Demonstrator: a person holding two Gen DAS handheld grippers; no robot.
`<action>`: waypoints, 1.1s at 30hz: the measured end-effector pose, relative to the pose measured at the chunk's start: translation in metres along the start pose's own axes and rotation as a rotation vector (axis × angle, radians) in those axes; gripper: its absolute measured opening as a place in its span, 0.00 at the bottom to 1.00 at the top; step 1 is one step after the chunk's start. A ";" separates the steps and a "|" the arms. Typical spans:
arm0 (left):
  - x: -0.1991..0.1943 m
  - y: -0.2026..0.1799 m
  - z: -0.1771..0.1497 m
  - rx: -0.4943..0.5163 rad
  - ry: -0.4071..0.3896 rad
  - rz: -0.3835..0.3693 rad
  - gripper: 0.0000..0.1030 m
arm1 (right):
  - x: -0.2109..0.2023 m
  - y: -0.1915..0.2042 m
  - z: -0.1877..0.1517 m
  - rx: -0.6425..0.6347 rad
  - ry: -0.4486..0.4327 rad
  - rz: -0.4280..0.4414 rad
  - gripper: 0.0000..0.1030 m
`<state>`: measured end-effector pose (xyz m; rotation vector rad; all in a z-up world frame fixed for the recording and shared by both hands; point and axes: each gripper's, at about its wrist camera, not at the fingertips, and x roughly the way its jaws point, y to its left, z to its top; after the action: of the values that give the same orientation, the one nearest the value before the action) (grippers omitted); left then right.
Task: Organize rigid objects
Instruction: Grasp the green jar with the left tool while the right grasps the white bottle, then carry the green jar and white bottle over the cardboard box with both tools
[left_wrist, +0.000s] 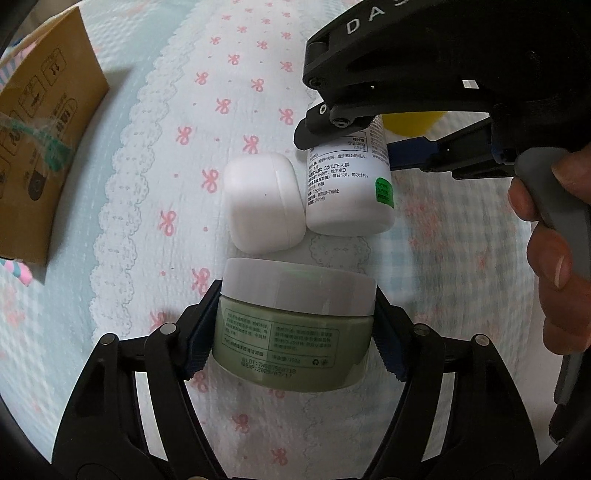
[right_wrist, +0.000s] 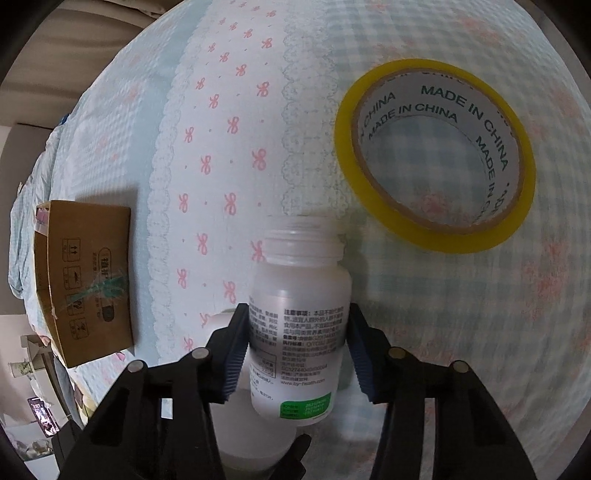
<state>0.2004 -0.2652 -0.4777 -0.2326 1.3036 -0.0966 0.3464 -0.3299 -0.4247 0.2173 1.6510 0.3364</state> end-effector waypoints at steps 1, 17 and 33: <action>-0.001 0.001 0.000 0.000 0.001 -0.001 0.68 | 0.000 0.000 0.000 0.001 -0.003 0.003 0.45; -0.091 0.018 -0.001 0.019 -0.104 -0.019 0.68 | -0.085 0.011 -0.021 0.062 -0.172 0.027 0.45; -0.306 0.086 0.030 0.011 -0.347 0.029 0.69 | -0.241 0.118 -0.080 0.018 -0.393 0.097 0.45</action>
<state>0.1437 -0.1163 -0.2009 -0.2105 0.9602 -0.0358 0.2863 -0.3076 -0.1516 0.3546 1.2582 0.3290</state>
